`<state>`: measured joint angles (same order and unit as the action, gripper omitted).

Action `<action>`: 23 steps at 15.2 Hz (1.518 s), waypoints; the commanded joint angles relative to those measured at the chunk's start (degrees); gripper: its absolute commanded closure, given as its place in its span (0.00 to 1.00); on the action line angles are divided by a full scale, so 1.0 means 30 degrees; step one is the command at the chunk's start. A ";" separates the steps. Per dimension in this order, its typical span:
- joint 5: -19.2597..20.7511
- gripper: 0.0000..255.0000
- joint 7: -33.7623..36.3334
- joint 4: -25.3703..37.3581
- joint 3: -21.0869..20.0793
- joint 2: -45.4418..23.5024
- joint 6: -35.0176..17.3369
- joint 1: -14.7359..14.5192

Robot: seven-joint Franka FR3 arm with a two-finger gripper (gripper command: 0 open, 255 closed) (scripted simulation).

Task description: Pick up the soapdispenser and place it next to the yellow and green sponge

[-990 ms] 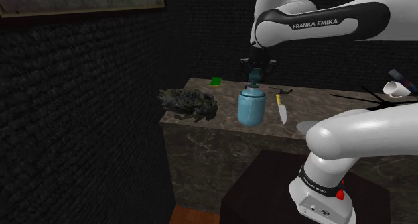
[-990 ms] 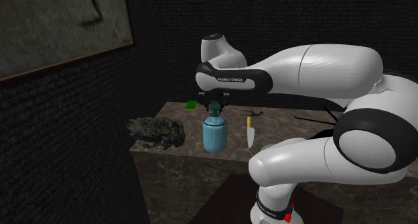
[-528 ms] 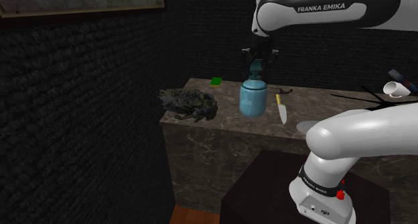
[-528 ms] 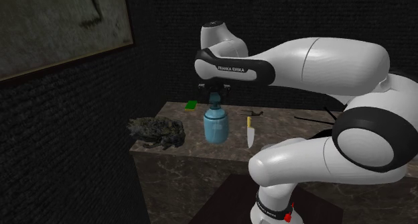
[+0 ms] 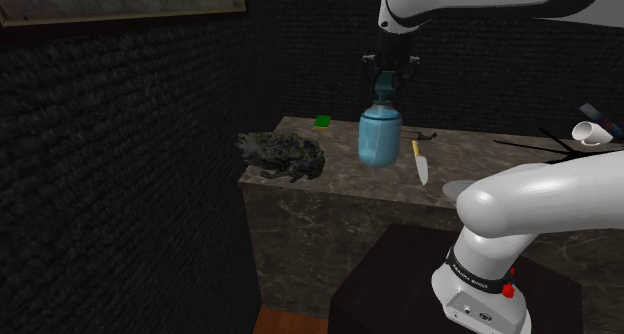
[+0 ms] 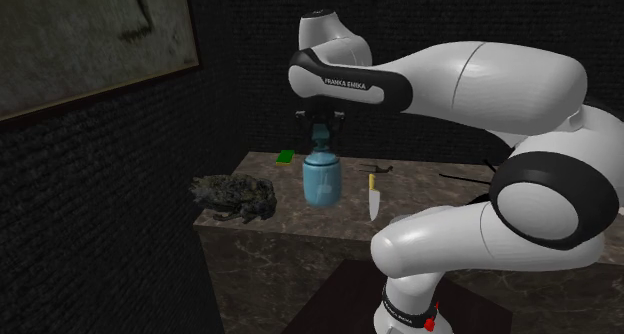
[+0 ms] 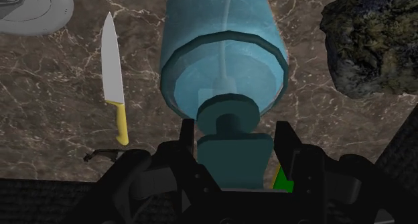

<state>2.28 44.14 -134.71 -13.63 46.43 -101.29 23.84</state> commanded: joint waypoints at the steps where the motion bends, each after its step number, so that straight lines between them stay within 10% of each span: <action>1: 0.0044 1.00 -0.0087 0.0614 0.0056 -0.0111 0.0481 0.0047; 23: 0.0476 1.00 -0.0729 0.8153 0.0179 -0.2625 0.5455 0.0636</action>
<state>3.60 42.09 -111.61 -13.13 39.05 -85.75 25.64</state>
